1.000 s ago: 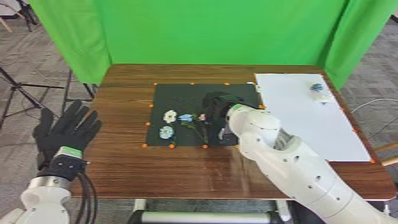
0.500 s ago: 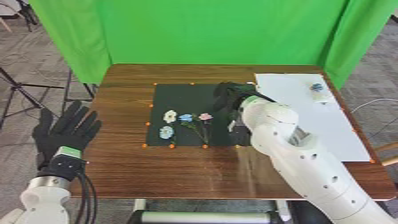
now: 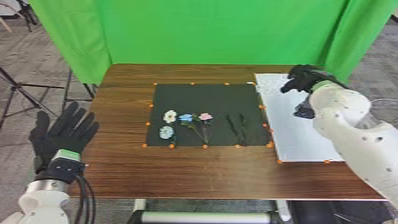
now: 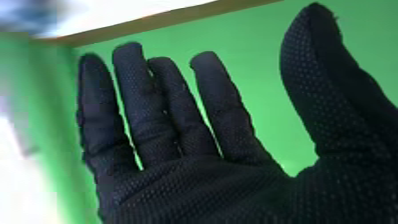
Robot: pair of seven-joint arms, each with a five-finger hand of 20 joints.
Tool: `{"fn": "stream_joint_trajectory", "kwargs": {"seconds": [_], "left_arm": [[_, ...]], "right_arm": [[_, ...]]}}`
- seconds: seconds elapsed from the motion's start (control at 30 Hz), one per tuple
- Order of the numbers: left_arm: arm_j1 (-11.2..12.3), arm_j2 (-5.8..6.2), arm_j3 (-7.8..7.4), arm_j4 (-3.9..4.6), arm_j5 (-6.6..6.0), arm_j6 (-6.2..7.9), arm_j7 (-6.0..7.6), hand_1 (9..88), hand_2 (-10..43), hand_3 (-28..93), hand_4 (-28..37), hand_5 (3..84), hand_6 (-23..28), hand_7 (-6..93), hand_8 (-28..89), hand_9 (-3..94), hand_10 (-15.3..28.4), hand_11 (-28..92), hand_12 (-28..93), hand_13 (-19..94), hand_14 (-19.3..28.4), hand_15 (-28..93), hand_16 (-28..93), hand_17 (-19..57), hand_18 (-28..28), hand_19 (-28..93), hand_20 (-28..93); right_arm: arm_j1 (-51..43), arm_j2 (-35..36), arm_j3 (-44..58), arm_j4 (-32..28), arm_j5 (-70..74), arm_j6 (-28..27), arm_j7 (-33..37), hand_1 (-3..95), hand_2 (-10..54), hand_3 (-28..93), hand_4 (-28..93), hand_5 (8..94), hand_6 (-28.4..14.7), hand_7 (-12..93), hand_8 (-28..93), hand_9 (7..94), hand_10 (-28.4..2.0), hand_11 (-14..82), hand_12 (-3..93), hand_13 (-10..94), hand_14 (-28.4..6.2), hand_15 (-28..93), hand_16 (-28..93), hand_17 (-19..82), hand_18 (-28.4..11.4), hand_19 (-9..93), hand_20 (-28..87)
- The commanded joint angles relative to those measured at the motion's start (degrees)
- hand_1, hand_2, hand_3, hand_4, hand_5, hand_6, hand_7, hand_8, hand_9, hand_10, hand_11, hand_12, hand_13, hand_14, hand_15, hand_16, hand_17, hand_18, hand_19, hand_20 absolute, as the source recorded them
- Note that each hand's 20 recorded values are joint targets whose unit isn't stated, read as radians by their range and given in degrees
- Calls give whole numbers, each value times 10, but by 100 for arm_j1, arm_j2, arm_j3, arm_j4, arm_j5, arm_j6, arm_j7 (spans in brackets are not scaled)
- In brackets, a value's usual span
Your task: Arrange flowers
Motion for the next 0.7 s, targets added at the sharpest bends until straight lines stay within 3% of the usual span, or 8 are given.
{"fn": "stream_joint_trajectory", "kwargs": {"seconds": [0.03, 0.13, 0.27, 0.43, 0.7], "left_arm": [[33, 66, 44, -77, -98, 111, 152, 251, 116, 682, -283, 345, 62, 170, -107, 272, 134, 212, 86, 165, 133, 302, -88, -36, 118, 256, 80], [34, 67, 19, -76, -61, 73, 144, 250, 116, 683, -283, 346, 62, 171, -107, 270, 133, 212, 86, 164, 133, 303, -87, -36, 117, 256, 80], [26, 48, 40, -64, -62, 76, 125, 250, 117, 683, -283, 346, 63, 172, -108, 271, 134, 213, 86, 164, 133, 305, -87, -36, 117, 256, 80], [34, 52, 46, -48, -67, 79, 105, 251, 118, 683, -283, 346, 62, 173, -108, 271, 135, 213, 86, 165, 134, 308, -88, -36, 117, 256, 81], [-44, 71, 57, -39, 0, 35, 41, 250, 119, 682, -283, 347, 63, 172, -109, 271, 133, 214, 85, 165, 134, 311, -90, -35, 116, 254, 80]], "right_arm": [[-50, 507, 406, 268, 187, -50, 142, 335, -95, 796, -282, 438, -55, 182, -127, 444, -176, 127, 142, 381, -159, 371, 83, 216, -186, 538, 149], [-208, 720, 434, 320, 244, -30, -71, 339, -95, 801, -282, 434, -55, 187, -130, 438, -171, 127, 139, 365, -147, 339, 66, 210, -178, 505, 134], [-680, 907, 912, 294, 2, -852, -929, 338, -95, 823, -283, 405, -48, 200, -135, 400, -156, 120, 134, 321, -127, 304, 50, 189, -171, 470, 131], [-690, 829, 891, 437, 68, -1056, -952, 332, -95, 831, -283, 361, -41, 211, -142, 344, -141, 109, 117, 266, -113, 274, 33, 166, -166, 429, 147], [-545, 880, 734, 531, -6, -954, -876, 318, -95, 833, -283, 342, -39, 215, -145, 322, -149, 99, 114, 243, -115, 265, 24, 159, -167, 414, 158]]}}
